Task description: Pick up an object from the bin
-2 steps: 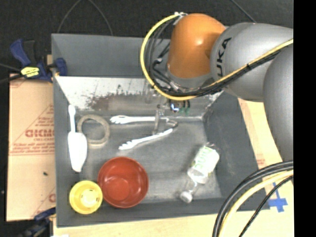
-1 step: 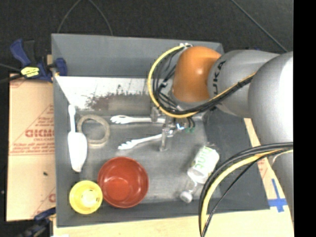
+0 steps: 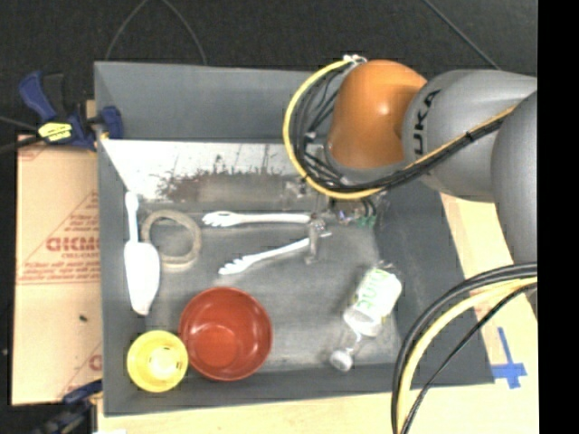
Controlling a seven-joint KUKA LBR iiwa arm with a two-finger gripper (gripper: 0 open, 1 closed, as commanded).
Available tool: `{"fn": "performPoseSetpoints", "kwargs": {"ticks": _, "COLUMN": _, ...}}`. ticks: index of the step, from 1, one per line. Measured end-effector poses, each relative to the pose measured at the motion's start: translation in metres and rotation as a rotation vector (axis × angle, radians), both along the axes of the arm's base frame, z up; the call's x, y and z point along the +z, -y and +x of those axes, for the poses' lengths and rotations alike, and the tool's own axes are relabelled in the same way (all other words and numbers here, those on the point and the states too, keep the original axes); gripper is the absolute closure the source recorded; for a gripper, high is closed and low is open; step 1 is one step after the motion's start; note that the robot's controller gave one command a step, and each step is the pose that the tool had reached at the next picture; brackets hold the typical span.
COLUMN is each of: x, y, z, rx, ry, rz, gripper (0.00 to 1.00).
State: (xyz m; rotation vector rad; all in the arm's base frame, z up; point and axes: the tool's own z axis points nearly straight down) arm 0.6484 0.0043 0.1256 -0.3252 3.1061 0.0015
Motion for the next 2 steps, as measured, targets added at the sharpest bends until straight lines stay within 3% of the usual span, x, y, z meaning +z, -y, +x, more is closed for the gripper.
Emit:
{"fn": "performPoseSetpoints", "kwargs": {"ticks": 1, "x": -0.025, "y": -0.006, "z": -0.013, "rx": -0.149, "ry": -0.013, "rz": 0.001, "gripper": 0.0}}
{"fn": "performPoseSetpoints", "kwargs": {"ticks": 2, "x": -0.053, "y": 0.004, "z": -0.004, "rx": 0.062, "ry": 0.003, "rz": -0.001, "gripper": 0.0}}
